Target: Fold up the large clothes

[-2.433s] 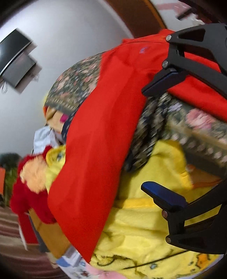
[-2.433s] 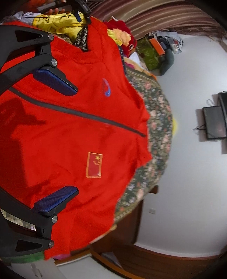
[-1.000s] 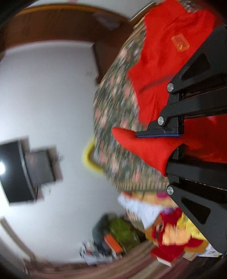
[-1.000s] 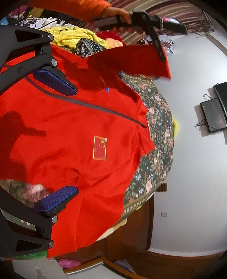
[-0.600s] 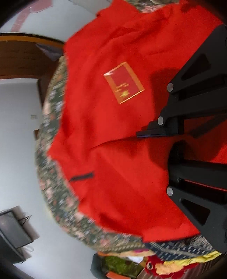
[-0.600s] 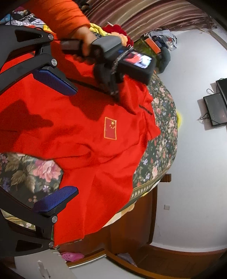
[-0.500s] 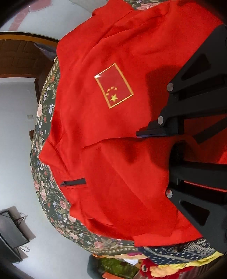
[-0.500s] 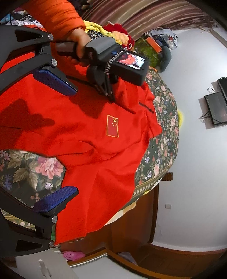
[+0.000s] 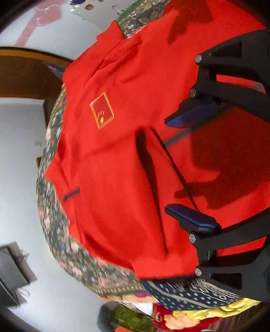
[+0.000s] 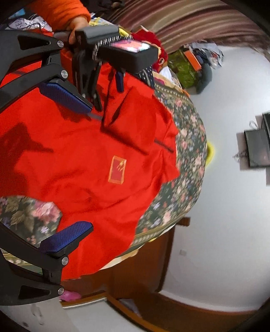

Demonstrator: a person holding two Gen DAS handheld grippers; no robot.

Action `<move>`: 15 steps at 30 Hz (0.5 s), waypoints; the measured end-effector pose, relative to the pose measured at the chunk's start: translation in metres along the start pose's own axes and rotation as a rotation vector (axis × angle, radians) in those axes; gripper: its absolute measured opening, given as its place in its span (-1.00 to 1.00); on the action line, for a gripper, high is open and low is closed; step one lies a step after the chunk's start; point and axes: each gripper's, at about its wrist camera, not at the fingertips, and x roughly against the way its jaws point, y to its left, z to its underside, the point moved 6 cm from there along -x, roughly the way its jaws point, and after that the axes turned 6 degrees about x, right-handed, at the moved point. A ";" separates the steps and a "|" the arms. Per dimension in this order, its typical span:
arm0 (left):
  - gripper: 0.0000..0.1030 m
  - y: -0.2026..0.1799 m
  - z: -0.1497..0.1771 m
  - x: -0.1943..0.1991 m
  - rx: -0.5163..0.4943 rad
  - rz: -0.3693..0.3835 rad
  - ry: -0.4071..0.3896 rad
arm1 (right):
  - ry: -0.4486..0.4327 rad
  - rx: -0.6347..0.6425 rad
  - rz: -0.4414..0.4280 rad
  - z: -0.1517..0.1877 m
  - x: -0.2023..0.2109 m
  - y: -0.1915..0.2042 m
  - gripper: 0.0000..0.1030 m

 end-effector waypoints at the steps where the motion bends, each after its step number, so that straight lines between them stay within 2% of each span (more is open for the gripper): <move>1: 0.57 0.013 0.002 0.007 0.017 -0.007 -0.013 | -0.001 0.015 -0.001 -0.004 -0.002 0.006 0.99; 4: 0.63 0.054 0.011 0.021 0.070 -0.042 -0.040 | 0.004 0.063 -0.003 -0.023 -0.017 0.037 0.99; 8: 0.63 0.119 0.026 0.028 0.157 -0.116 -0.052 | 0.036 0.118 -0.053 -0.043 -0.048 0.082 0.99; 11: 0.63 0.162 0.040 0.026 0.238 -0.124 -0.047 | 0.090 0.147 -0.111 -0.054 -0.081 0.117 0.99; 15: 0.63 0.197 0.056 0.019 0.335 -0.090 -0.047 | 0.153 0.199 -0.166 -0.067 -0.130 0.163 0.99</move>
